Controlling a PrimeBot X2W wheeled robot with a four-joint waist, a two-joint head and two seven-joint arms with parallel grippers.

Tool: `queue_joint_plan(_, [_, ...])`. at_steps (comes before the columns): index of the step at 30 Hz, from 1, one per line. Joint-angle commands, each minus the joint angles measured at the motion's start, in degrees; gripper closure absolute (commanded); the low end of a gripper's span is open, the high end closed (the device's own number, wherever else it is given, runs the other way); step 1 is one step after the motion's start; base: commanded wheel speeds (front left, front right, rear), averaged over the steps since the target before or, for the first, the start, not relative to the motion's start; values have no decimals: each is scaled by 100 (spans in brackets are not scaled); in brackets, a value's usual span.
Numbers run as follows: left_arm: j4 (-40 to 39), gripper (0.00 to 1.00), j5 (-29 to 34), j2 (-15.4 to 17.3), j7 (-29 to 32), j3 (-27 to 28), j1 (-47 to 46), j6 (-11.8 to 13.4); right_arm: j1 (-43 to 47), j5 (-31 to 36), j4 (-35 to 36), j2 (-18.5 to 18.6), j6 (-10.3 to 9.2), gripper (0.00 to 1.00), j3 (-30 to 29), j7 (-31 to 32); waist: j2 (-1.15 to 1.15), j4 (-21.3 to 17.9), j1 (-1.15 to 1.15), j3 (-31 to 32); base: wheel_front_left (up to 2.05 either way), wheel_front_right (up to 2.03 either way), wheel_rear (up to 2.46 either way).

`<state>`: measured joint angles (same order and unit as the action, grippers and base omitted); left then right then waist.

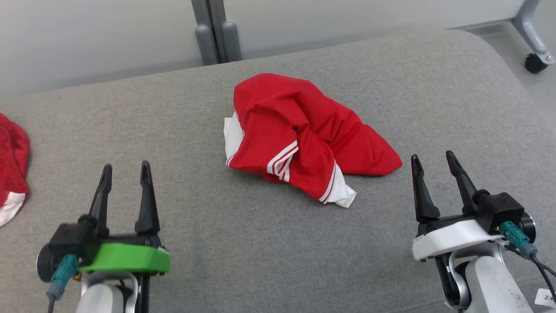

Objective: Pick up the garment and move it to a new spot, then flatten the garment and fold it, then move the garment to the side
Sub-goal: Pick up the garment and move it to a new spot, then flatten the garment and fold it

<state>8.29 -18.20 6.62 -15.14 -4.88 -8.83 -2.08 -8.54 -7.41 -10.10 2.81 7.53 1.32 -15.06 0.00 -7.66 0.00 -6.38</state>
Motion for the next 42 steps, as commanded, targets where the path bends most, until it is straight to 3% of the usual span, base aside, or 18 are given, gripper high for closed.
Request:
queue_joint_plan(1, [-113, 0, 99, -43, 1, 123, 290, -69, 38, -8, 6, 12, -8, 0, -37, -17, 0, 203, 0, 190, 0, 0, 0])
queue_joint_plan(13, [-371, 0, 290, -341, 0, 650, 1216, -359, 313, 260, -92, 13, -8, 0, -92, -17, 0, 357, 0, 413, 0, 0, 0])
queue_joint_plan(36, [-50, 0, 176, -368, -1, 323, 1059, -515, 246, 106, -191, 14, -7, 0, 1, -17, 0, 293, 0, 346, 0, 0, 0])
queue_joint_plan(42, [295, 0, -106, -369, 1, -15, 782, -539, 147, 89, -184, 13, -8, 0, 53, -17, 0, 79, 0, 215, 0, 0, 0])
